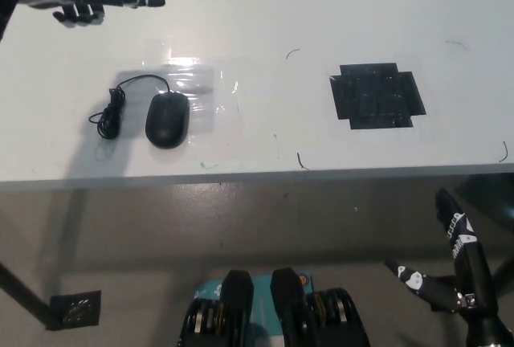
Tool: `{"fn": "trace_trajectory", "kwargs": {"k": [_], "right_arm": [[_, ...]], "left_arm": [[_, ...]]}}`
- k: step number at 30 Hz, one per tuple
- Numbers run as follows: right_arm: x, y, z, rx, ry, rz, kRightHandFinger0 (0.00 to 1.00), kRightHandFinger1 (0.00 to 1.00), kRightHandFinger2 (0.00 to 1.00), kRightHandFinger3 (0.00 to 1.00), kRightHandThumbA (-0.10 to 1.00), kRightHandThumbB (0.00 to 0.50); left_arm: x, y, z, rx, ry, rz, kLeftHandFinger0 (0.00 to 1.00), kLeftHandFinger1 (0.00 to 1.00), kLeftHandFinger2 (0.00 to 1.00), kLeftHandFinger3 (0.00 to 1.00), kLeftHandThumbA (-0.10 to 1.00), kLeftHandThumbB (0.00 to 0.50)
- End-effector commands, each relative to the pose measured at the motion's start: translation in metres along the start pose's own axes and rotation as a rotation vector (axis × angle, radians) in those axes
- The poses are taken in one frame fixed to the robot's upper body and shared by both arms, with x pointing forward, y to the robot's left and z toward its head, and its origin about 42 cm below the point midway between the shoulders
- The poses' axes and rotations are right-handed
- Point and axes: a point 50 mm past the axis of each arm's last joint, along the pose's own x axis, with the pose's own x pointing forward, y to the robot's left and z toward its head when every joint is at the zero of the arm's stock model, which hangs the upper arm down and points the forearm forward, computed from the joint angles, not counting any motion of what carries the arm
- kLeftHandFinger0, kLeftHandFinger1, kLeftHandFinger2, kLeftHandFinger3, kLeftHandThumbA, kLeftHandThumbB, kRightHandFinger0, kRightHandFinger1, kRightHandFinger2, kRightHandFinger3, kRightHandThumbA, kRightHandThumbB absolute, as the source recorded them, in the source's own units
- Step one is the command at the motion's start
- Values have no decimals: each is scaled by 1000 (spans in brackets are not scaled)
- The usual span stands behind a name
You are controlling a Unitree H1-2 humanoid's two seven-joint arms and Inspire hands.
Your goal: The robot uses left hand to click on the left button of the black mouse, which is placed on the left area of the table
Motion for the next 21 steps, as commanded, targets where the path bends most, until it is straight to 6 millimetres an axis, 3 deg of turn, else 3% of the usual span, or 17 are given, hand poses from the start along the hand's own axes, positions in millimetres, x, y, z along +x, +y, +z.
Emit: {"fn": "trace_trajectory", "kwargs": {"k": [1,4,9,12,18,21], "right_arm": [[4,-7,12,-14,-98,-21,1000,1000,1000,1000,1000,109],[3,-6,12,-7,-88,-17,1000,1000,1000,1000,1000,110],[3,-7,12,-2,-86,-19,1000,1000,1000,1000,1000,114],[3,-8,12,-5,-89,-18,1000,1000,1000,1000,1000,109],[2,-10,13,-17,-94,-20,1000,1000,1000,1000,1000,106],[1,-10,12,-16,-93,-21,1000,1000,1000,1000,1000,112]], "left_arm": [[-21,31,29,56,2,-23,0,0,46,1000,1000,236],[-12,20,42,115,-29,-51,0,0,48,1000,1000,246],[-1,12,45,108,-44,-72,0,0,81,1000,1000,236],[4,8,46,40,-24,-85,0,0,7,1000,1000,249],[17,-5,43,2,-11,-103,0,0,0,1000,1000,250],[22,-9,42,-30,23,-127,0,0,32,1000,1000,293]]}}
